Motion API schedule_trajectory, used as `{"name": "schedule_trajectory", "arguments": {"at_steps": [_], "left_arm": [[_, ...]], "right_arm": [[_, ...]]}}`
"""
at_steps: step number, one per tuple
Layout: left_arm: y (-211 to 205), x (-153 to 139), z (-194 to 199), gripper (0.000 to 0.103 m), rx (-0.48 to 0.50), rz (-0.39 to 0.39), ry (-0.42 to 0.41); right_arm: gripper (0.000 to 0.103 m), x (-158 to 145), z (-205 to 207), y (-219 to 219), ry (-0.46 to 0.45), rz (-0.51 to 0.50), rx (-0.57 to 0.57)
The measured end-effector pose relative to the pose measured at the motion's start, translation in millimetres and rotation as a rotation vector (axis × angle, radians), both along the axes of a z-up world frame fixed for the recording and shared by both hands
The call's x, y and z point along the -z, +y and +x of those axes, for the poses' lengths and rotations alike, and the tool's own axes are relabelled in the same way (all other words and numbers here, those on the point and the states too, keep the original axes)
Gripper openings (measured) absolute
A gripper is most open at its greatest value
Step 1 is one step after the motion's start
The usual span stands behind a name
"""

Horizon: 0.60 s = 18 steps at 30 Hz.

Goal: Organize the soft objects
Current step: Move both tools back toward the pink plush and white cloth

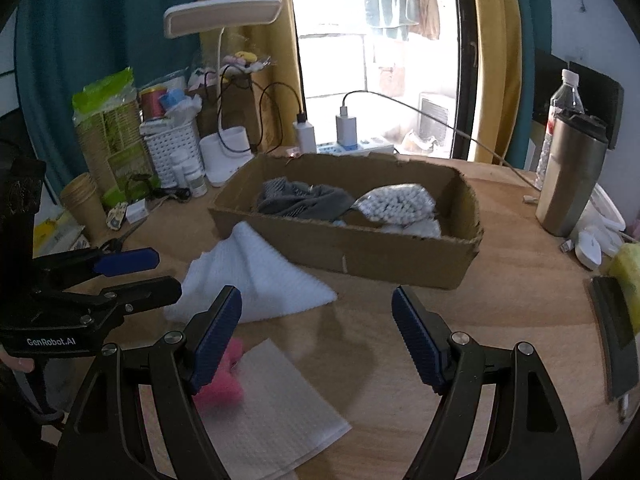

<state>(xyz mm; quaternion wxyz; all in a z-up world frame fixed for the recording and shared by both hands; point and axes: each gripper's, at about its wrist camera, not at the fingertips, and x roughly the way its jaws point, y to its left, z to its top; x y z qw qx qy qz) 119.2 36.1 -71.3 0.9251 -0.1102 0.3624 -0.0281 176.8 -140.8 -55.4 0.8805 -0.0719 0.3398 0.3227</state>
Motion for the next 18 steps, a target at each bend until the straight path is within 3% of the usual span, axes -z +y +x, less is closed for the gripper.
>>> {"name": "schedule_trajectory", "arguments": {"at_steps": [18], "left_arm": [[-1,18,-25,0.063,-0.008,-0.028,0.015]], "right_arm": [[0.080,45,-34,4,0.110,-0.110,-0.062]]}}
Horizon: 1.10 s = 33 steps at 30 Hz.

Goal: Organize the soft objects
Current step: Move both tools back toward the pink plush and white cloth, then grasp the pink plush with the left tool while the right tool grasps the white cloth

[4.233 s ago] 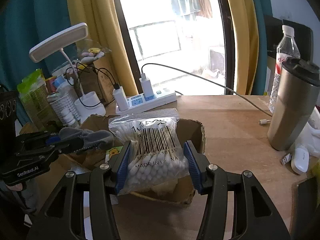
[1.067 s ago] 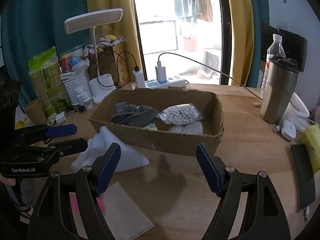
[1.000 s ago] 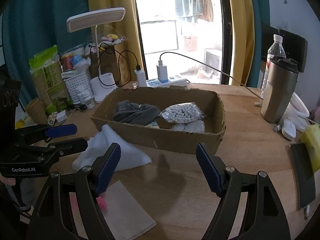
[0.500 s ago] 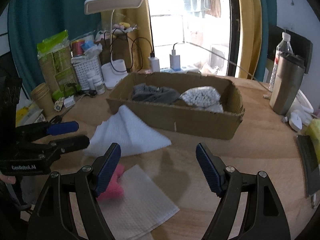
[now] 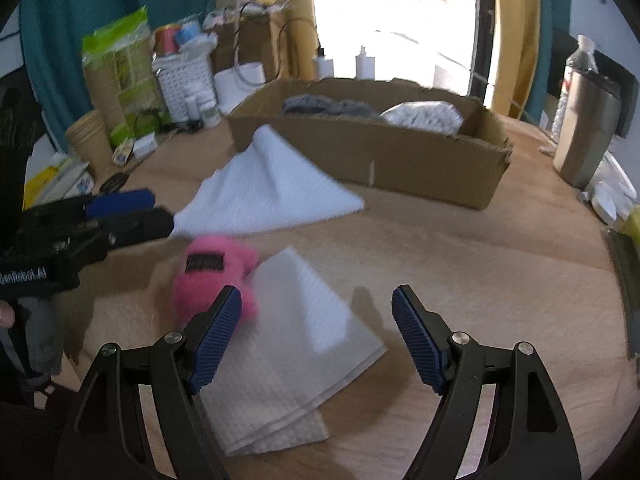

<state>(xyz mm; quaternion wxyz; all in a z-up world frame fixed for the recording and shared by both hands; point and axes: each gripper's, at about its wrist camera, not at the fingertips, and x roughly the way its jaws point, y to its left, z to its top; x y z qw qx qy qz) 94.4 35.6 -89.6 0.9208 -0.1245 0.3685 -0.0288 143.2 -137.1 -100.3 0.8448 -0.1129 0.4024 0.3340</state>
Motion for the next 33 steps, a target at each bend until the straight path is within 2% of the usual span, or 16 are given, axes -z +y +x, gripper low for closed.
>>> {"name": "schedule_trajectory", "arguments": {"at_steps": [7,9,16,18,19,20,23,26,29,33], "left_arm": [[-2,4,-4,0.063,-0.002,0.003,0.009],[-3,4,-4,0.063,0.000,0.003,0.011],[-15,4,0,0.063,0.028,0.013,0.023],[-23,5,4,0.063,0.052,0.021,0.035],[-27,6,5,0.063,0.062,0.025,0.040],[-30,7,7,0.063,0.072,0.030,0.045],[-40,9,14,0.063,0.093,0.043,0.069],[-50,14,21,0.063,0.101,0.074,0.109],[-57,12,24,0.063,0.113,0.084,0.113],[-69,11,30,0.063,0.144,0.105,0.122]], "right_arm": [[0.080,17,-12,15,0.036,-0.067,-0.066],[0.081,19,-16,18,0.009,-0.095,-0.080],[0.078,20,-17,19,-0.003,-0.098,-0.091],[0.069,18,-16,15,-0.007,-0.090,-0.091],[0.057,18,-15,12,-0.009,-0.085,-0.087],[0.041,17,-14,8,-0.012,-0.078,-0.077],[0.024,16,-9,-2,-0.002,-0.057,-0.062],[0.018,15,-7,-8,0.001,-0.044,-0.061],[0.014,11,-6,-14,-0.001,-0.015,-0.056],[0.012,4,2,-25,-0.014,0.022,-0.024]]}}
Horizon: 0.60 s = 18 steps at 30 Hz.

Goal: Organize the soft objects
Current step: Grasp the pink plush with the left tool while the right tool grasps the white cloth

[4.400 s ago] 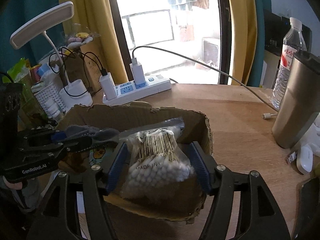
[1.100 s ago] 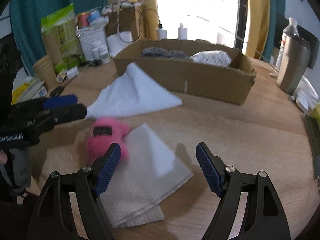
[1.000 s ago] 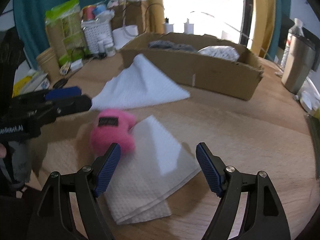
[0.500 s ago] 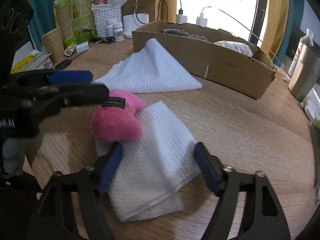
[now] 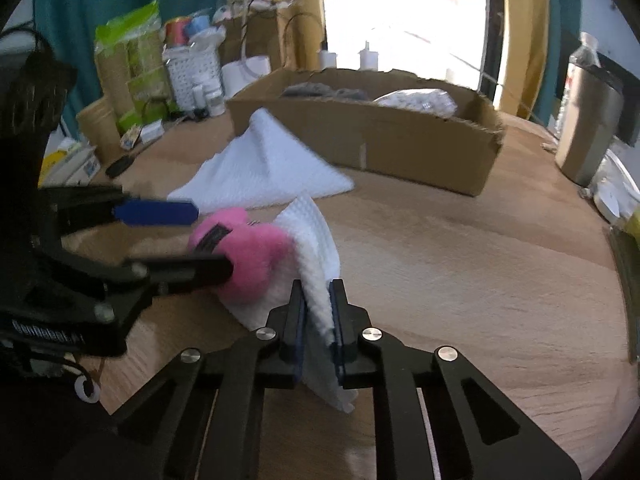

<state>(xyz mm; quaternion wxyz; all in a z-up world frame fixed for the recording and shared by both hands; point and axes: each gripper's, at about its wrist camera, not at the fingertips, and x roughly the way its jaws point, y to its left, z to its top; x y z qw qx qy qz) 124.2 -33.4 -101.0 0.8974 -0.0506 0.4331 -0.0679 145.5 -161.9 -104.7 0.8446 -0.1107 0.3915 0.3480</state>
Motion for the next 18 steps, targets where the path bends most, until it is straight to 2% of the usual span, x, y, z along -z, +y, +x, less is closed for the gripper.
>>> {"name": "schedule_trajectory", "arguments": {"at_steps": [7,13,18], "left_arm": [[-10,4,13,0.063,0.015,0.001,0.026],[-11,9,26,0.064,0.004,-0.001,0.063],[-16,-5,29,0.064,0.020,0.001,0.030]], "right_arm": [[0.012,-2,4,-8,0.014,0.043,-0.024],[0.012,-2,11,-16,0.008,0.047,0.011],[0.012,-9,18,-25,-0.006,0.061,0.037]]}}
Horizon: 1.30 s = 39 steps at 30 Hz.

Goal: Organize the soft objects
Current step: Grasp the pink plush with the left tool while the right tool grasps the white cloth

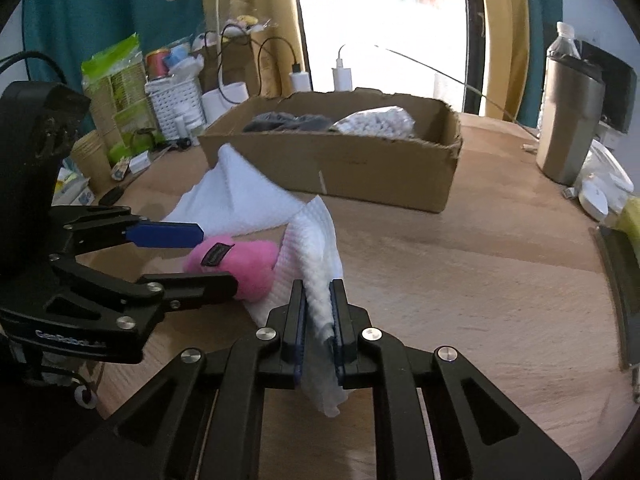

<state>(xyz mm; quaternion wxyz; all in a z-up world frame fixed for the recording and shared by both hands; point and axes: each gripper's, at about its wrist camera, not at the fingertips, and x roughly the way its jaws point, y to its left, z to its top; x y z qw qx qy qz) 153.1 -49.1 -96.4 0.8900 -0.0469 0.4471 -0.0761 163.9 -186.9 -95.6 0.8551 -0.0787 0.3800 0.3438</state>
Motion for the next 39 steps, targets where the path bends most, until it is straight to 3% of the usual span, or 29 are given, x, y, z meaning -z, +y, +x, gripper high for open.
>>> {"name": "schedule_trajectory", "arguments": {"at_steps": [3,6,7,13,18,20,21,23,29,39], "left_arm": [[-3,-2,6,0.064,0.017,-0.008,0.000],[-8,5,13,0.087,0.038,-0.020,0.027],[-9,7,15,0.088,0.044,-0.025,0.036],[-8,15,24,0.088,0.018,-0.001,0.082],[0,15,25,0.087,0.004,-0.032,0.079],[-2,13,23,0.075,0.024,-0.026,0.059],[-4,12,22,0.063,0.038,-0.008,0.055],[-11,11,22,0.061,0.056,0.037,0.048],[-19,2,15,0.043,0.103,0.053,0.010],[-10,-21,8,0.035,0.102,0.016,-0.056]], "right_arm": [[0.012,0,4,-2,0.007,0.013,-0.001],[0.012,0,5,-3,0.005,0.014,0.002],[0.012,0,6,-5,0.003,0.014,0.005],[0.012,-4,13,-16,-0.009,0.017,0.032],[0.012,-10,18,-25,-0.027,0.024,0.059],[0.012,-11,20,-28,-0.029,0.028,0.068],[0.012,-12,22,-28,-0.030,0.028,0.072],[0.012,-14,23,-28,-0.034,0.029,0.076],[0.012,-24,26,-29,-0.055,0.037,0.081],[0.012,-42,34,-29,-0.095,0.047,0.086]]}}
